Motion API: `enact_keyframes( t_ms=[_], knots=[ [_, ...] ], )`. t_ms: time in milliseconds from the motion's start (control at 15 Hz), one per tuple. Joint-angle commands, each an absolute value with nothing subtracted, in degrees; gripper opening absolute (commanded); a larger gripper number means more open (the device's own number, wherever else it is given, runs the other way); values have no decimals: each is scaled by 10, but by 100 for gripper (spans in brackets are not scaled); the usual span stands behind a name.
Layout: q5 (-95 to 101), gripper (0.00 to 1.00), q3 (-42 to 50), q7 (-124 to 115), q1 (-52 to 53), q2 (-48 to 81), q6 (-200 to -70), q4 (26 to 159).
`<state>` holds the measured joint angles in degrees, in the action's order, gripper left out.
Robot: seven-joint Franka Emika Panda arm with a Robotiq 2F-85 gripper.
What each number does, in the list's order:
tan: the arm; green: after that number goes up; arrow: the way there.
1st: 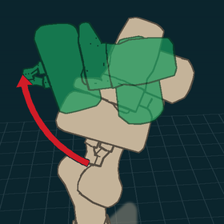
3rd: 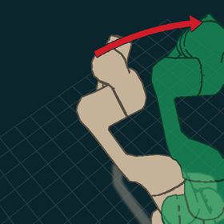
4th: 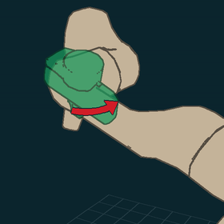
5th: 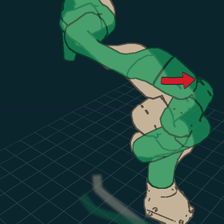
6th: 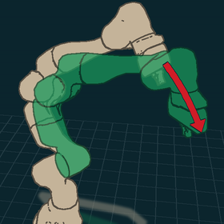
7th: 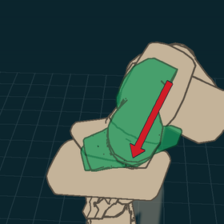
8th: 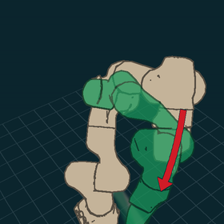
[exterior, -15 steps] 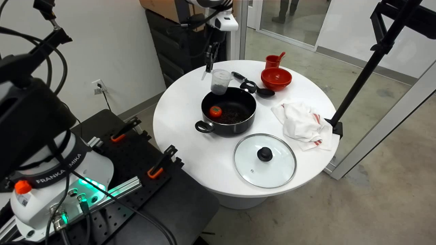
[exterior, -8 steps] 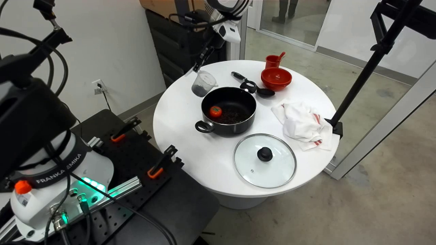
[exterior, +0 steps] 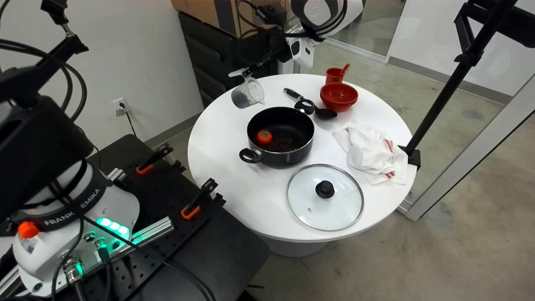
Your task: Move the object from the measuring cup into the pot
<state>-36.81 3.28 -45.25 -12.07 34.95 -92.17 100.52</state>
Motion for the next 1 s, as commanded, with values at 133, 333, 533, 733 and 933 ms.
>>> enact_keyframes(
  t_ms=[133, 333, 533, 733, 933],
  knots=[
    [-472, 7, 48, -449, -146, 419, -847, 935],
    [-468, 26, 66, -450, -129, 411, -867, 955],
    [-474, 26, 66, -451, -129, 420, -867, 948],
    [-483, 7, 64, -491, -135, 435, -821, 934],
    [-513, 7, 66, -543, -143, 463, -780, 903]
  ],
)
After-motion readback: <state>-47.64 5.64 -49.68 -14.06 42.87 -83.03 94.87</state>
